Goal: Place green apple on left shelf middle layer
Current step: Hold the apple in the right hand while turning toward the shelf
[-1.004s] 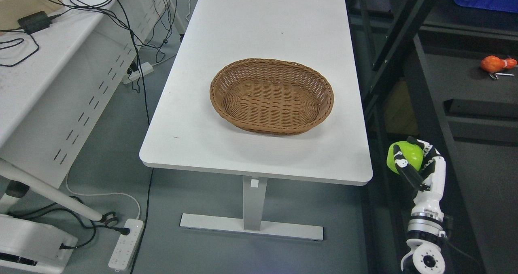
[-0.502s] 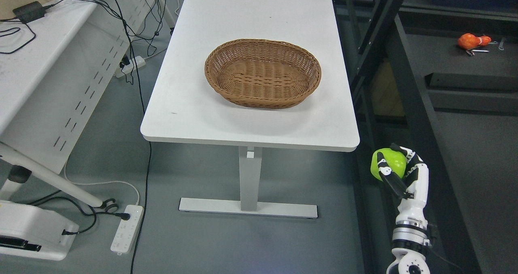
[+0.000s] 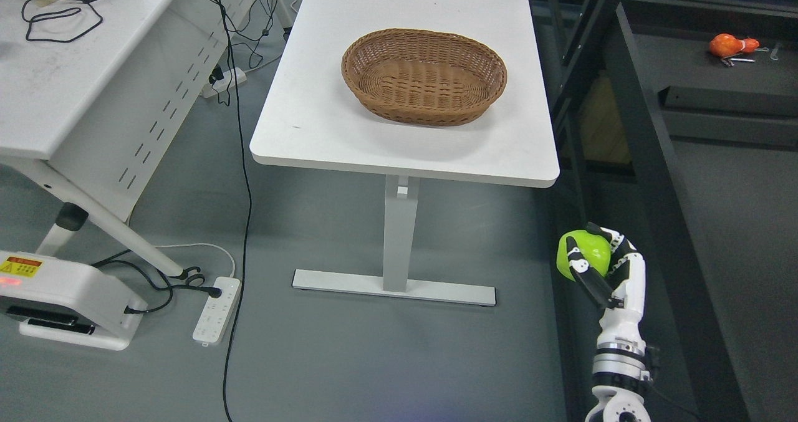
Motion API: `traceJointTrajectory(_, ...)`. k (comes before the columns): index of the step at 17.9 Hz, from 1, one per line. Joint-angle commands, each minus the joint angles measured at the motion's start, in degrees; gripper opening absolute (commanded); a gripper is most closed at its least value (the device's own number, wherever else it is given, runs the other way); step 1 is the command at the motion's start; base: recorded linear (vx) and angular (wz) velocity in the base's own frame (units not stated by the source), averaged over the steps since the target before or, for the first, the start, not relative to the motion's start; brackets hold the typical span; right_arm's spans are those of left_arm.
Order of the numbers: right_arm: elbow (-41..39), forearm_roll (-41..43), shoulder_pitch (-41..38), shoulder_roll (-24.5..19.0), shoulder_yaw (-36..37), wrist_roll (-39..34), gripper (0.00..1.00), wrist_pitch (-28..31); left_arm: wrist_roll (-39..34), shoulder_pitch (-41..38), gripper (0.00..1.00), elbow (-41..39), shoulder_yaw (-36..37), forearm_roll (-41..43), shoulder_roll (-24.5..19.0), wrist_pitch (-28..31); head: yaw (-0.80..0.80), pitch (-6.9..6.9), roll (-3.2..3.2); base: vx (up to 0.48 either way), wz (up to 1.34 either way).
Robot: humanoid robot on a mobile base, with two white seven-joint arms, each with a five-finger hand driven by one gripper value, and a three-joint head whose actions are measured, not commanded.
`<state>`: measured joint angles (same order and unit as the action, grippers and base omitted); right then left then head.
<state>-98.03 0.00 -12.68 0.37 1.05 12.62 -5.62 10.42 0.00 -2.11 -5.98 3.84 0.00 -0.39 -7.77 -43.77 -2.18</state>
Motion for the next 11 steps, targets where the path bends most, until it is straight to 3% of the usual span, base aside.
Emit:
traceJointTrajectory(1, -0.59, 0.97, 0.54, 0.63, -0.96, -0.14, 0.02, -0.10, 0.04, 1.23, 1.00, 0.00, 0.00, 0.02, -1.00, -0.05, 0.00, 0.00, 0.00, -0.264, 0.06)
traceJointTrajectory(11, -0.76, 0.88, 2.04, 0.69, -0.96, 0.22, 0.01, -9.85, 0.04, 1.23, 1.00, 0.00, 0.00, 0.02, -1.00, -0.05, 0.00, 0.00, 0.00, -0.259, -0.08)
